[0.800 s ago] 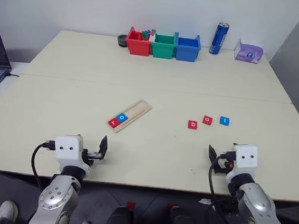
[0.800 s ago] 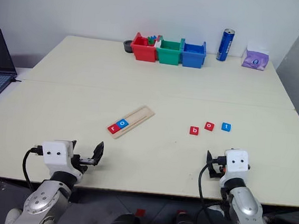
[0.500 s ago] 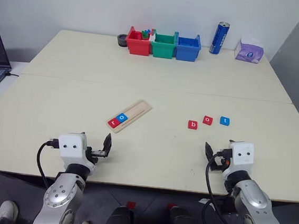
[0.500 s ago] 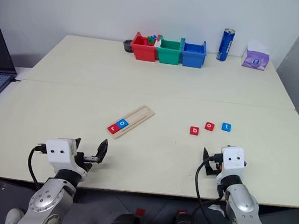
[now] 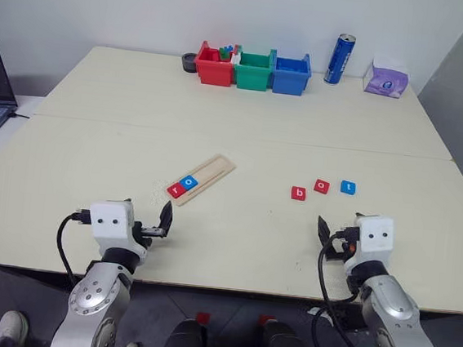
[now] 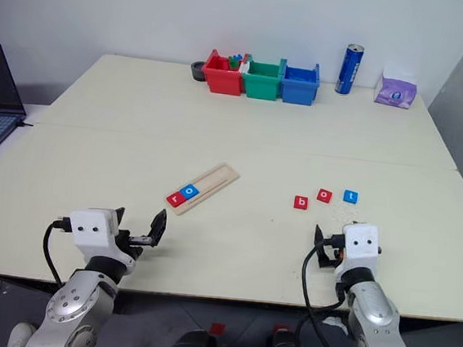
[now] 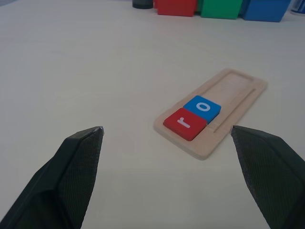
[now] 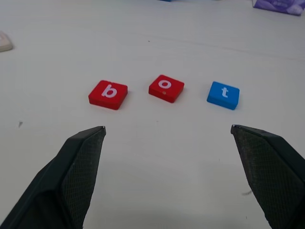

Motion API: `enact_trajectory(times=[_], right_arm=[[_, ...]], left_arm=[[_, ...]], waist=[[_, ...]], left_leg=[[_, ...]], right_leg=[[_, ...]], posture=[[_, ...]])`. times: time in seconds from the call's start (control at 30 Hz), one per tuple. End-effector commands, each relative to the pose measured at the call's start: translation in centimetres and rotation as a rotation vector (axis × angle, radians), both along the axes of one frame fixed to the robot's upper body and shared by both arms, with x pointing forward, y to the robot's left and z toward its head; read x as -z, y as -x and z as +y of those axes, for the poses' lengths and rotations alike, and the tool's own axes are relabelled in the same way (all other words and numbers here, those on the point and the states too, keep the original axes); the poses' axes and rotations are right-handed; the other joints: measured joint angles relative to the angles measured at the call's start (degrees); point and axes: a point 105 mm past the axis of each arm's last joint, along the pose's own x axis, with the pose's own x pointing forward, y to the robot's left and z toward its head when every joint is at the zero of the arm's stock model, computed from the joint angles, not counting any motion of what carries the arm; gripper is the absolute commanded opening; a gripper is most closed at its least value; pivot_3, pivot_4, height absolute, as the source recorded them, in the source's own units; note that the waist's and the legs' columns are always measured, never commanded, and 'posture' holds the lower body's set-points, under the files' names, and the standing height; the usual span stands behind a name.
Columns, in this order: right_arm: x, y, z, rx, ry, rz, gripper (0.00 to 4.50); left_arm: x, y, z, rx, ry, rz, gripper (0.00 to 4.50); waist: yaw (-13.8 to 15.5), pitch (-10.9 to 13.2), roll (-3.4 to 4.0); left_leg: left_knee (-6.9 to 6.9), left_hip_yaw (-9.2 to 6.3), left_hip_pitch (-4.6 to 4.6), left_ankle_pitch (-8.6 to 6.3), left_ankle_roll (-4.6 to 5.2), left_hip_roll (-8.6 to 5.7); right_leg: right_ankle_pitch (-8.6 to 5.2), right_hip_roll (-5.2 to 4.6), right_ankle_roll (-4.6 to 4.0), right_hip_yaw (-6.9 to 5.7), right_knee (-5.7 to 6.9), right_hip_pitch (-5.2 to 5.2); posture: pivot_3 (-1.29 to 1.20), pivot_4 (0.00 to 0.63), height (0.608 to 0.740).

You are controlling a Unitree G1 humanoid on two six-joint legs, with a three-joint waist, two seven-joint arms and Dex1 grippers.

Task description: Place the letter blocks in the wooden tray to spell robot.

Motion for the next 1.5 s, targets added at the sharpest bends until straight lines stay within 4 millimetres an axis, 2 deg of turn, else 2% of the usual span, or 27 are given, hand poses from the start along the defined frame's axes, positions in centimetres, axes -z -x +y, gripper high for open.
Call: enact_trajectory(times=[0.03, 0.17, 0.27, 0.37, 0.47, 0.63, 0.97, 1.5], right_arm=[[-2.6, -0.7, 1.6, -0.184, -0.013, -0.061, 4.48], [-4.7, -0.8, 4.7, -0.56, -0.02, -0.043, 4.48], [-6.1, -0.5, 6.2, -0.8, -0.043, 0.001, 4.48], [-7.2, -0.1, 7.3, -0.956, -0.063, 0.037, 4.48], [-7.7, 0.3, 8.0, -1.041, -0.058, 0.058, 4.48], [-8.0, 0.3, 8.6, -1.073, -0.047, 0.059, 4.48], [-8.3, 0.0, 8.6, -1.023, -0.073, 0.036, 4.48], [-8.9, 0.5, 9.3, -1.009, -0.118, 0.021, 4.48]], left_arm=[[-1.6, -1.1, 0.1, 0.09, -0.011, -0.046, 4.5], [-3.4, -2.9, 0.3, 0.221, -0.058, -0.078, 4.5], [-3.8, -4.2, 0.4, 0.336, -0.121, -0.064, 4.5], [-3.6, -5.0, -0.3, 0.47, -0.196, -0.038, 4.5], [-3.6, -5.9, -0.6, 0.549, -0.206, -0.021, 4.5], [-3.0, -6.8, -0.4, 0.634, -0.225, 0.02, 4.5], [-2.0, -8.6, 0.8, 0.707, -0.253, 0.067, 4.5], [0.1, -9.3, 1.0, 0.729, -0.237, 0.117, 4.5]], waist=[[-0.02, 0.01, -0.01], [-0.06, 0.02, -0.02], [-0.06, 0.02, -0.02], [-0.05, 0.02, -0.02], [0.03, 0.03, -0.03], [0.06, 0.04, -0.04], [0.07, 0.04, -0.04], [0.06, 0.04, -0.04]], left_leg=[[0.0, 0.0, 0.0, 0.0, 0.0, -0.01], [0.0, -0.02, 0.03, 0.0, 0.01, 0.03], [-0.03, -0.04, 0.03, -0.01, 0.02, 0.04], [-0.03, -0.04, 0.01, -0.01, 0.03, 0.05], [-0.03, -0.05, -0.04, -0.01, 0.03, 0.06], [-0.02, -0.05, -0.08, -0.01, 0.03, 0.06], [-0.02, -0.06, -0.1, -0.01, 0.02, 0.07], [-0.01, -0.08, -0.1, -0.01, 0.03, 0.08]], right_leg=[[0.0, 0.0, 0.0, 0.0, 0.01, 0.0], [0.01, 0.08, 0.0, -0.04, 0.03, 0.01], [0.0, 0.1, -0.02, -0.06, 0.01, 0.02], [0.0, 0.11, -0.03, -0.07, 0.0, 0.0], [-0.01, 0.1, -0.04, -0.08, -0.04, -0.01], [0.0, 0.08, -0.04, -0.08, -0.04, -0.03], [0.0, 0.08, -0.04, -0.1, -0.03, -0.05], [0.0, 0.08, -0.04, -0.11, 0.01, -0.06]], posture=[[0.0, 0.15, 0.74], [0.0, 0.15, 0.74], [0.0, 0.15, 0.74], [0.0, 0.15, 0.74], [0.0, 0.15, 0.74], [0.0, 0.15, 0.74], [0.0, 0.15, 0.74], [0.0, 0.15, 0.74]])
